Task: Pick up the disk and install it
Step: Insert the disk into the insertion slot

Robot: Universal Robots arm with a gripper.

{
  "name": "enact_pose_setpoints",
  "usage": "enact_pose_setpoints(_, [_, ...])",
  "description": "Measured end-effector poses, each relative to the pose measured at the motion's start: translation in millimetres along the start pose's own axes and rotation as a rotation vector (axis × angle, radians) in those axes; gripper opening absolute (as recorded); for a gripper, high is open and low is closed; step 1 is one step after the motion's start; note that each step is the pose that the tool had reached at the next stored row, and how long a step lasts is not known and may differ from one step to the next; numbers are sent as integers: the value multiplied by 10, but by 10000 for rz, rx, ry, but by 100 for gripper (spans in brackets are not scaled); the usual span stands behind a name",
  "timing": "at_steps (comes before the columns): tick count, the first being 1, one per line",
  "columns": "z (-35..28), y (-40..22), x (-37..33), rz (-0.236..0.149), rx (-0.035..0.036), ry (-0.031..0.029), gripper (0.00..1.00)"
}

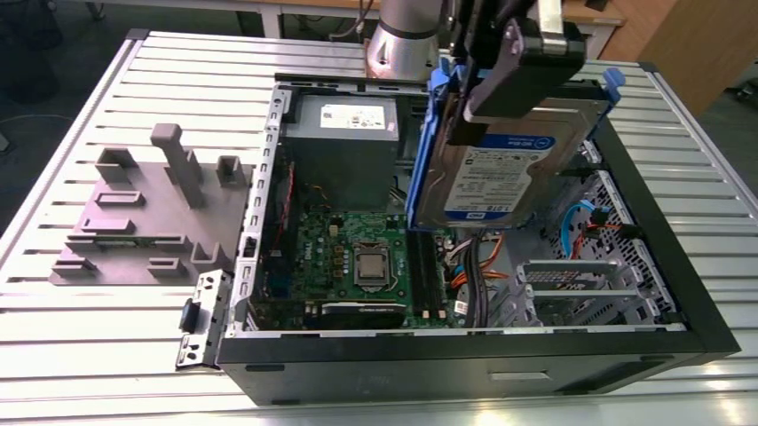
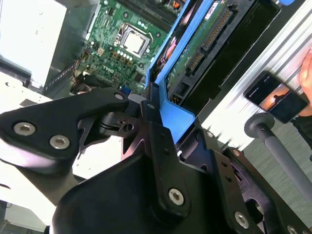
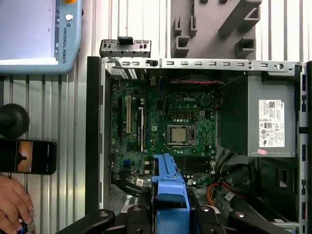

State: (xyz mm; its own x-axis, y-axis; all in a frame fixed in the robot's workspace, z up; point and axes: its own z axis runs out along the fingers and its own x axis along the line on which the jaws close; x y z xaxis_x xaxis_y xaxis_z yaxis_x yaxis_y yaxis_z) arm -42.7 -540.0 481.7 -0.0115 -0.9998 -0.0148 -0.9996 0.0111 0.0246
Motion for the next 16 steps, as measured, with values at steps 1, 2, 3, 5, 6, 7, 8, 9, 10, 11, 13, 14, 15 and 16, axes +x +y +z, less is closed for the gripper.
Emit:
enact_pose_setpoints(1, [1,-29,-1,0,0,1,36])
enact_pose_setpoints(2, [2,-57,-1,0,0,1,36])
enact_pose_setpoints(3, [3,-84,-1,-1,0,1,36])
enact_pose_setpoints(5, [5,-137,-2,-1,-1,3,36])
enact_pose_setpoints(6, [6,-162,-2,-1,0,2,36])
enact_pose_setpoints(7, [6,-186,-2,0,0,3,36])
enact_pose_setpoints(8, [7,-210,-2,0,0,3,36])
enact_pose_setpoints(9, [8,-232,-2,-1,0,3,36])
enact_pose_setpoints(10, [8,-252,-3,-1,-1,3,36])
enact_pose_setpoints(11, [9,-268,-3,-1,-1,4,36])
enact_pose_setpoints(13, [10,-291,-3,-2,0,4,36])
enact_pose_setpoints(14, [11,-301,-3,-1,-1,5,36])
enact_pose_setpoints(15, [11,-309,-1,-1,-1,6,36])
enact_pose_setpoints(16, [13,-315,3,-1,-1,5,36])
